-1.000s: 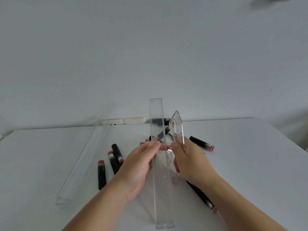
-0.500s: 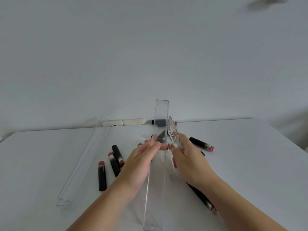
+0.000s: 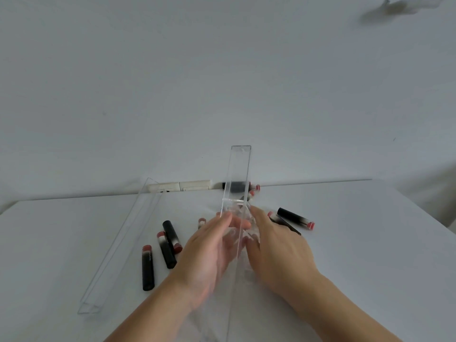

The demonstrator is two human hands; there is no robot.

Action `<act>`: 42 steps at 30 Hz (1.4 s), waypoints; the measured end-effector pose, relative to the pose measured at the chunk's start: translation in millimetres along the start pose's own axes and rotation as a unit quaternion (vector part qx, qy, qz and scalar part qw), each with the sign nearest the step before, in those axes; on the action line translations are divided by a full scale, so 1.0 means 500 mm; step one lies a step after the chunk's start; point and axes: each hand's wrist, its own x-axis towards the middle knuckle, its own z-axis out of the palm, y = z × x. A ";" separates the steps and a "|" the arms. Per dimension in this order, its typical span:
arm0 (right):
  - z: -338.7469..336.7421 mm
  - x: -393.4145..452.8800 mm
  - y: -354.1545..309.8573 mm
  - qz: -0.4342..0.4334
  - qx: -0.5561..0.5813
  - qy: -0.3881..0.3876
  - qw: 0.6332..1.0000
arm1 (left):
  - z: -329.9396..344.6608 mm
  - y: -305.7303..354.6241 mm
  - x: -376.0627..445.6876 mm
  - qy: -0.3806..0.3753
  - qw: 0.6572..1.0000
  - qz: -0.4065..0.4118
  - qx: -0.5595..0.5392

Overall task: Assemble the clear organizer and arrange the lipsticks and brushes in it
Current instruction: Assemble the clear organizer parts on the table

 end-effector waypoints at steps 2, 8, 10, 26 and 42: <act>0.004 -0.001 -0.001 -0.038 -0.009 0.015 0.999 | 0.004 0.004 0.000 -0.004 1.000 -0.020 -0.003; 0.013 -0.001 0.010 -0.117 0.059 -0.036 0.991 | -0.007 0.018 0.013 0.109 0.993 -0.039 -0.035; 0.013 0.000 0.013 -0.119 0.104 -0.032 0.987 | -0.015 0.023 0.016 0.148 0.988 -0.028 -0.033; 0.016 0.004 0.006 -0.320 0.074 -0.013 0.945 | -0.018 0.027 0.016 0.142 0.973 -0.033 -0.179; -0.002 0.004 0.028 -0.172 0.465 -0.022 0.868 | -0.044 0.040 0.022 0.207 0.963 0.013 -0.171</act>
